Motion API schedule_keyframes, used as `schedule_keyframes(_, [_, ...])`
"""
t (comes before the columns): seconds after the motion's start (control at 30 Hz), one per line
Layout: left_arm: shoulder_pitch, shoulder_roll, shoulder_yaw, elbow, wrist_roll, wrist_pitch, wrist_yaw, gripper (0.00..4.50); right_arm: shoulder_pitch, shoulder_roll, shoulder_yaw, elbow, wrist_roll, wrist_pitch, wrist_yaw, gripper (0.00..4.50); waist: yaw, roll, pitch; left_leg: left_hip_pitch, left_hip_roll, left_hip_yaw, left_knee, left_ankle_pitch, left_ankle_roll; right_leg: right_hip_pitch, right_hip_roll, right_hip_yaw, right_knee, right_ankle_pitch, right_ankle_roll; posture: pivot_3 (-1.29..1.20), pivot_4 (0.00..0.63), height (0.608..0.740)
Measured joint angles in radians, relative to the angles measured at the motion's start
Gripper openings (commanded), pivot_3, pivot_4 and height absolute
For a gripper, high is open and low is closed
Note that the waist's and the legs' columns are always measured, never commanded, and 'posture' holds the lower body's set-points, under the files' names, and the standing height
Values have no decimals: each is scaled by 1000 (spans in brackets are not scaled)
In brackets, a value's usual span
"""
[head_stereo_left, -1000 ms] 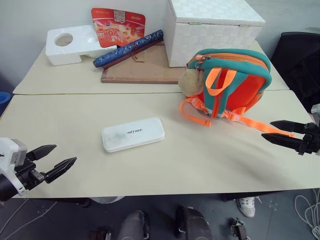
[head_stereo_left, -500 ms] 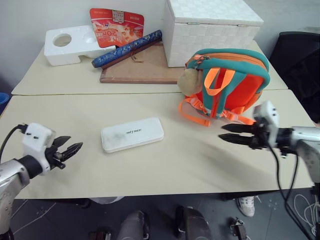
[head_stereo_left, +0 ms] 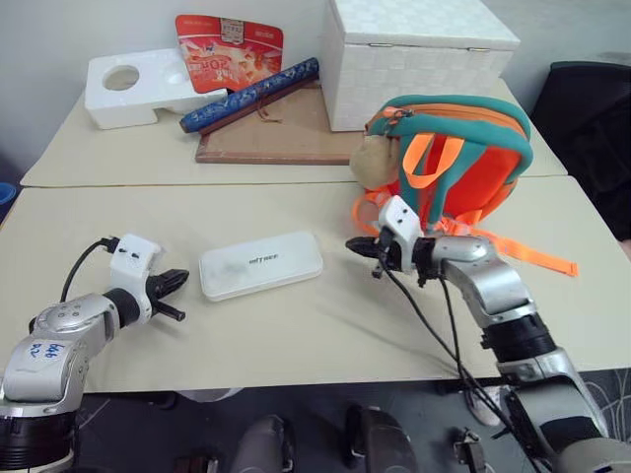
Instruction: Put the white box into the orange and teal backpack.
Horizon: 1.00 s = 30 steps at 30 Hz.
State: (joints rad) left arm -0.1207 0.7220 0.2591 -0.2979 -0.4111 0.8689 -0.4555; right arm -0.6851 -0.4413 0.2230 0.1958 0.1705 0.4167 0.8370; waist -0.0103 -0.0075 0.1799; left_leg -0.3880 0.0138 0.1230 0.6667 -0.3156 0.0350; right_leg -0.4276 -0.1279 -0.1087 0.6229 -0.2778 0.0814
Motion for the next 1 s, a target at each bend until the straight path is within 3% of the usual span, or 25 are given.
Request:
schedule_keyframes(0.23, [-38,-1,-91,-2,-6,17,-49,47,-25,96,33,106,-59,-51,-50,0,-4,0,0,0,0,0,0,1,0,0,0,0,1,0,0,0,150,740])
schedule_keyframes(0.57, [-117,1,-151,57,45,-9,-81,47,92,30,5,-122,-52,73,-33,0,-4,0,0,0,0,-1,0,1,0,0,0,0,1,0,0,0,150,740])
schedule_keyframes(0.67, [-127,20,-137,95,25,-5,-125,556,112,26,5,-155,-47,87,-34,0,-11,0,0,0,0,-1,0,1,-1,0,1,0,1,0,0,0,150,740])
schedule_keyframes(0.8, [-157,55,-73,180,-41,62,-198,1773,113,11,2,-154,-47,87,-36,0,-18,0,0,0,0,-1,0,1,-1,0,1,0,1,0,0,0,150,740])
schedule_keyframes(1.0, [-298,110,6,408,-217,370,-329,3672,114,-8,-1,-154,-49,86,-37,0,-18,0,0,0,0,0,0,1,-1,0,2,-1,1,0,0,0,150,740])
